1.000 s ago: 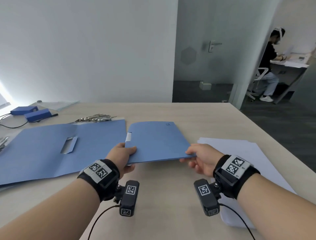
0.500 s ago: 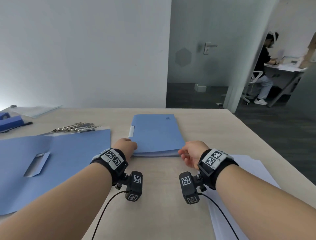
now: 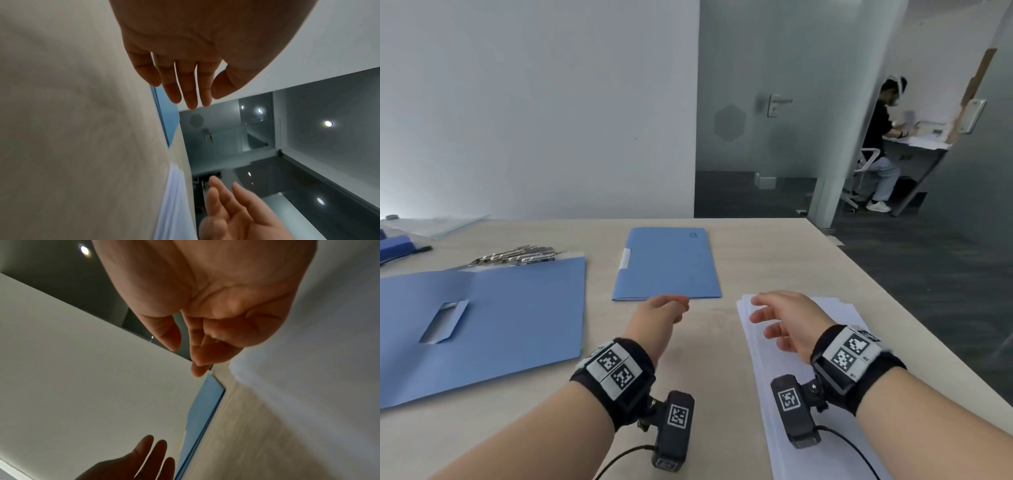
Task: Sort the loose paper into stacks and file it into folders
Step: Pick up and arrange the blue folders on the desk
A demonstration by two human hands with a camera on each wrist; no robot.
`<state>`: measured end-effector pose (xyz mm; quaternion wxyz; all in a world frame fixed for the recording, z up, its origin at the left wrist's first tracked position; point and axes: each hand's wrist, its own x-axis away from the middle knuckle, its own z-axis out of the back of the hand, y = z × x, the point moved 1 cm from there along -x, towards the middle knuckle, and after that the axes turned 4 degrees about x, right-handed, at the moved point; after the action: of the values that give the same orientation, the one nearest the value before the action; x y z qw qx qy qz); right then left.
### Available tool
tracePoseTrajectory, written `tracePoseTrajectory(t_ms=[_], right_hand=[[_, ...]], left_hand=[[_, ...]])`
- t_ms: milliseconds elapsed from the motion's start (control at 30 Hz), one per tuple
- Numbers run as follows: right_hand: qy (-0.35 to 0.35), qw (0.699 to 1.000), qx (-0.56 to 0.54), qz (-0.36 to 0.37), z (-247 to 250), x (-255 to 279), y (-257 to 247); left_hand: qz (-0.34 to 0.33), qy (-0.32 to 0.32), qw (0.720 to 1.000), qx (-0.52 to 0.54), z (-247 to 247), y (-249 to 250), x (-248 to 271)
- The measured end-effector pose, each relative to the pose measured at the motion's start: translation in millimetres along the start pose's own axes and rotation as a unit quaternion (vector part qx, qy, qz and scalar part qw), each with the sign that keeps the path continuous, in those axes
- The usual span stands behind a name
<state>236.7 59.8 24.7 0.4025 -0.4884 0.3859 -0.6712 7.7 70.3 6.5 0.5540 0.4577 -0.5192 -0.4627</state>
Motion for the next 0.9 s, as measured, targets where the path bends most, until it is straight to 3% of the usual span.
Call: tracePoseTrajectory(t_ms=[333,500,633,900], right_hand=[[0.146,0.988,0.044,0.024,103.5,67.2,58.9],[0.183,0.982,0.037,0.022,129.4,66.8,86.1],[0.169,0.985,0.035,-0.004,142.9,55.1,103.8],[0.173,0.983,0.040,-0.037,159.5,58.1,106.5]], left_hand=[[0.042,-0.085,0.995,0.023,-72.9,-30.4,71.2],[0.030,-0.123,0.988,-0.087,-89.3,-39.1,74.4],[0.013,-0.168,0.975,-0.147,-96.9,-42.4,70.4],[0.007,-0.169,0.932,-0.322,-104.9,-37.3,64.9]])
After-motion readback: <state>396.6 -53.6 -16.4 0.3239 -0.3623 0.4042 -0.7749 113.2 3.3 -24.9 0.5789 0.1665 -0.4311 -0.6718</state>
